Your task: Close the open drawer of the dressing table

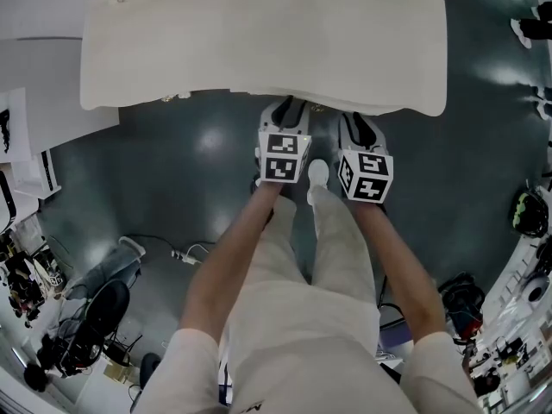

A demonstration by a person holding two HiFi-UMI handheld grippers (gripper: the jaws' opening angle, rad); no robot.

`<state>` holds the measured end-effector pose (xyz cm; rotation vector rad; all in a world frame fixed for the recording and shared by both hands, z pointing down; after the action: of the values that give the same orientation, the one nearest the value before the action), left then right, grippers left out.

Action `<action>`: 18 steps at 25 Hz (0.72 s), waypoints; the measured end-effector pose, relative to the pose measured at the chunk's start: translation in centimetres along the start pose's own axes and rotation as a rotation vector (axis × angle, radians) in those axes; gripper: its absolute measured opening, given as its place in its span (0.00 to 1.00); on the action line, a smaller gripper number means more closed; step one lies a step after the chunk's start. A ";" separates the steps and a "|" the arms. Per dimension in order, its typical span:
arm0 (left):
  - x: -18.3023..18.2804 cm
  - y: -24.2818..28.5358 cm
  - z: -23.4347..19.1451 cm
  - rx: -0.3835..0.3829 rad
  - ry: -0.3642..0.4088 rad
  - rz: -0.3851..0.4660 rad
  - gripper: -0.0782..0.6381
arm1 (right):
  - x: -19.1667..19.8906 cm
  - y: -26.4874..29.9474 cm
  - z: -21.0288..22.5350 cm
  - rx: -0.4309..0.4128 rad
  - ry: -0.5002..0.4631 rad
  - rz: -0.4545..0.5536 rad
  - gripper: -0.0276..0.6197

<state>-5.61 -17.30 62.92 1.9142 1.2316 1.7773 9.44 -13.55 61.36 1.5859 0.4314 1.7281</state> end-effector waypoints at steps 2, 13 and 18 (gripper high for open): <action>0.0 0.2 -0.1 0.006 -0.008 0.007 0.26 | -0.2 0.2 -0.1 -0.010 -0.004 0.003 0.17; -1.1 1.2 -0.8 0.023 -0.002 0.020 0.26 | -1.1 1.5 -0.8 -0.076 -0.060 0.027 0.36; -1.2 1.6 -0.9 0.040 0.004 0.025 0.27 | -1.1 1.8 -0.9 -0.088 -0.064 0.033 0.39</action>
<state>-5.70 -19.40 63.37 1.9576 1.2595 1.7821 8.05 -15.37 61.65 1.5885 0.2954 1.6925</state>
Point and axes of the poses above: the fingertips, and each gripper's own axes: y forward along the fingers, z to its right, x out of its underside, the point moved 6 cm from there along -y, backward along the fingers, and after that the axes turned 4 degrees about -y, right-handed, at the moved point
